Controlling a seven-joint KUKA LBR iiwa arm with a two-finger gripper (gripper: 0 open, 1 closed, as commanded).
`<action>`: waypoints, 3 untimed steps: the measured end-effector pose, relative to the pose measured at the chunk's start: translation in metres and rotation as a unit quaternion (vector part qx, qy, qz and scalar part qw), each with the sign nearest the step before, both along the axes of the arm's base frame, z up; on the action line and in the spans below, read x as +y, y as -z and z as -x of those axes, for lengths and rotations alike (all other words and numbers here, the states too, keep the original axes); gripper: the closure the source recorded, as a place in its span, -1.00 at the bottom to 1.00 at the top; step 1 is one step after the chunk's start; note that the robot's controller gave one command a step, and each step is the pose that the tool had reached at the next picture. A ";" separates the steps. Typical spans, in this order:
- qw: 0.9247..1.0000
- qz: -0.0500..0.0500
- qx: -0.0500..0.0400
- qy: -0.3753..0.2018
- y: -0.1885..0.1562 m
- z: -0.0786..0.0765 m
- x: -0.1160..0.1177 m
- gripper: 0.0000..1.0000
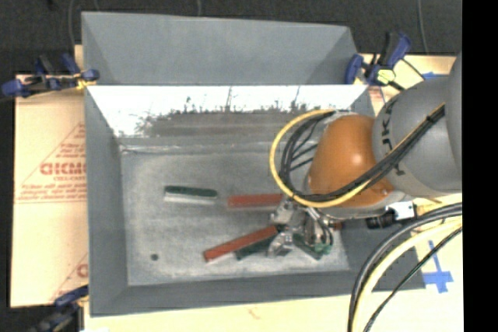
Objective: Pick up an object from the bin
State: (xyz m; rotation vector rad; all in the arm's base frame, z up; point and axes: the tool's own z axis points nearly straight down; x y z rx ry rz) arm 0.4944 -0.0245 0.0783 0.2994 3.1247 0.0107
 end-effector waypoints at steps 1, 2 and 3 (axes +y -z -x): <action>1.000 0.000 0.000 0.000 0.000 0.000 0.000 1.00; 1.000 0.000 0.001 0.000 -0.001 0.000 0.000 1.00; 1.000 0.001 0.002 -0.001 -0.006 0.002 0.000 1.00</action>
Offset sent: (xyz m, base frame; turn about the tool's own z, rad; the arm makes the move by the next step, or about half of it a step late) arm 0.0002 -0.0001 0.0032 0.0000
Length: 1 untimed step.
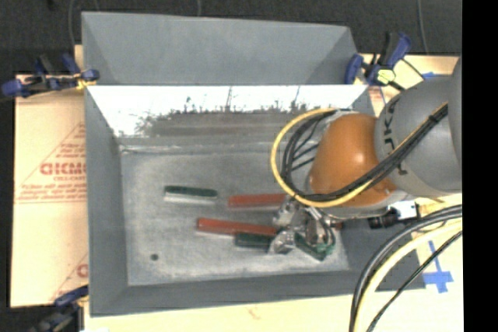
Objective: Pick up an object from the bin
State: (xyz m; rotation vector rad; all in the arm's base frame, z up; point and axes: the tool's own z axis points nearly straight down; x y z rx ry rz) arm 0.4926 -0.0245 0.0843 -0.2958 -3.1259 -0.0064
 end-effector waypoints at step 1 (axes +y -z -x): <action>1.000 0.001 0.002 0.000 -0.019 0.002 -0.001 1.00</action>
Offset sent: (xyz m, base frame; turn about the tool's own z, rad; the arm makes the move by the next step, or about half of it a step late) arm 0.0000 0.0000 0.0136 0.0000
